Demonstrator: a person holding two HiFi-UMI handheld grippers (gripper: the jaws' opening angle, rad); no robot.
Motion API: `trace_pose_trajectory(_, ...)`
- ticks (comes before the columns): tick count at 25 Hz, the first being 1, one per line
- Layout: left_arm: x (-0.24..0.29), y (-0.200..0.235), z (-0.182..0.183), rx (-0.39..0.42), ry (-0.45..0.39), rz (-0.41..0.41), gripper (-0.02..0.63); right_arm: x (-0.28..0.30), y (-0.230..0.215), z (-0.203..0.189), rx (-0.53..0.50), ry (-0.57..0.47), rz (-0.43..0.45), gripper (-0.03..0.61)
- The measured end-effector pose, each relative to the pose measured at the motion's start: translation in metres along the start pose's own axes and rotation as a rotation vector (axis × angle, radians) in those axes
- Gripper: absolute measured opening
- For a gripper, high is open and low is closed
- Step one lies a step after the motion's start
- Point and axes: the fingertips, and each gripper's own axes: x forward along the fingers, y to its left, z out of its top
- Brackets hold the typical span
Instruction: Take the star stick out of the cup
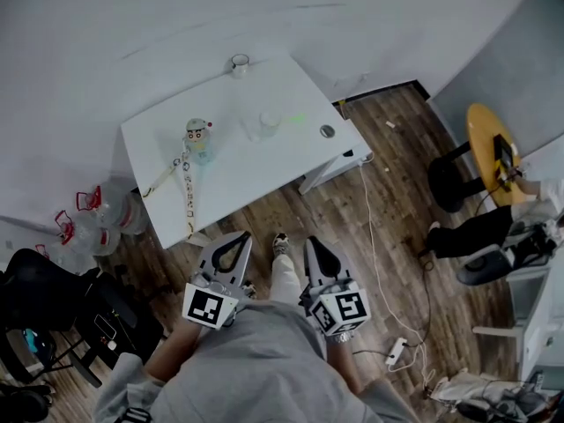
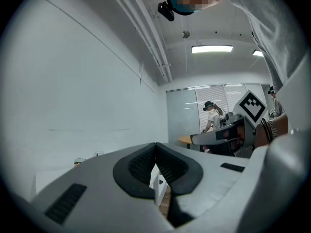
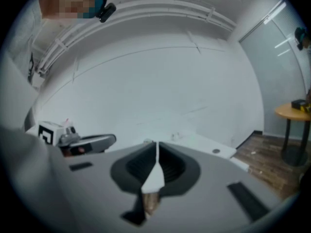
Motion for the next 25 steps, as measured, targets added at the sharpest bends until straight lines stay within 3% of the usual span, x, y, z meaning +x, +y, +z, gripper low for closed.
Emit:
trace_pose_trajectory(17, 0.086, 0.045, -0.005, -0.015, 0.032, 0.108, 0.032, 0.090, -0.072, 0.021, 0.033, 0.053, 0.070, 0.037)
trace_pose_trajectory(25, 0.133, 0.062, 0.002, -0.014, 0.046, 0.205, 0.032, 0.140, -0.119, 0.040, 0.035, 0.075, 0.139, 0.037)
